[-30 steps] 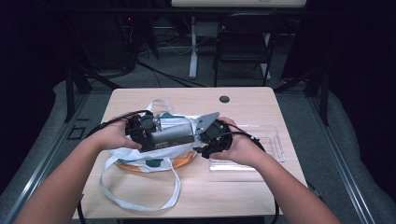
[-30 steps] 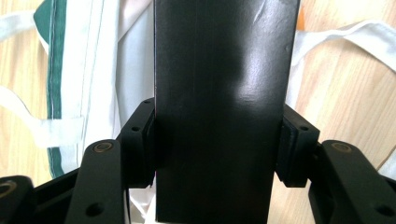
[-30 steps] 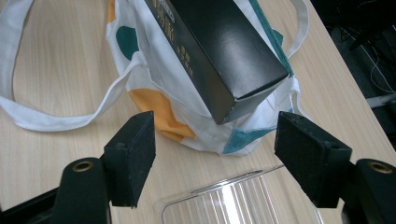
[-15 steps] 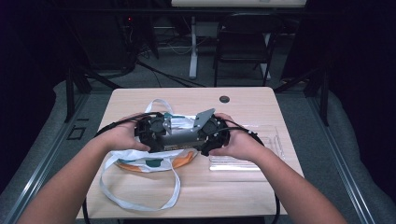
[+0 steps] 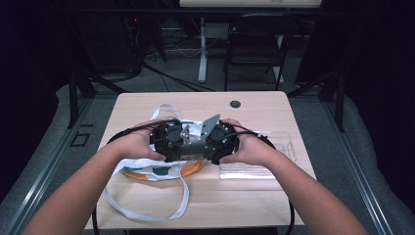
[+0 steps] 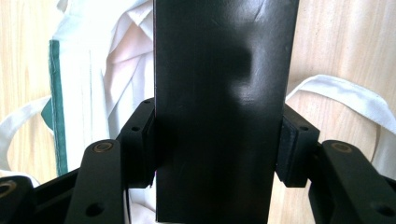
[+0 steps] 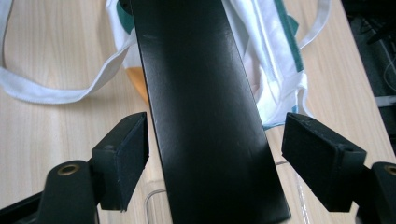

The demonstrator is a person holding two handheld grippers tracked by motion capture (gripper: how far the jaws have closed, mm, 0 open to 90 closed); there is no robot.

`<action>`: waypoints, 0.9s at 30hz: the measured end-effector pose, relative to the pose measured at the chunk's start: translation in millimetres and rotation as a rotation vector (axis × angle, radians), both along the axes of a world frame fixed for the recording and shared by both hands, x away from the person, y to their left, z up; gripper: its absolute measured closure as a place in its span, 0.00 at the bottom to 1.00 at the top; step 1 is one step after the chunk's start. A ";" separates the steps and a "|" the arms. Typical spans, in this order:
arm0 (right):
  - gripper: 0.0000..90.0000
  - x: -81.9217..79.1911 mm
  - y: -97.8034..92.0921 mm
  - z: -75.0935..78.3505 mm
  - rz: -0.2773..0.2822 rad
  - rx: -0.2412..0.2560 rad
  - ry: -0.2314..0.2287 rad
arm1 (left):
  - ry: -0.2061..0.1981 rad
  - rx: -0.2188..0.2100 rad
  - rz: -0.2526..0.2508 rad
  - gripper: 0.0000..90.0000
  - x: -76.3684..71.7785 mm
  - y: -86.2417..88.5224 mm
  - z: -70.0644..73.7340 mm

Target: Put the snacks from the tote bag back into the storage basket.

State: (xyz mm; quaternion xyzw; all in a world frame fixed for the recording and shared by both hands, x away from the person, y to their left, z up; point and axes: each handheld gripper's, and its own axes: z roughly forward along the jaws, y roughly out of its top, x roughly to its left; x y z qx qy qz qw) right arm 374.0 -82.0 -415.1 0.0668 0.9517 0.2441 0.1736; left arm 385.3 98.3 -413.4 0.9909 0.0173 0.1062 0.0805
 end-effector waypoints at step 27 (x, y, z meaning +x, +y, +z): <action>0.45 5.3 3.1 -12.8 0.042 -0.059 0.130 | -0.026 0.010 -0.054 0.47 -6.3 -10.5 1.2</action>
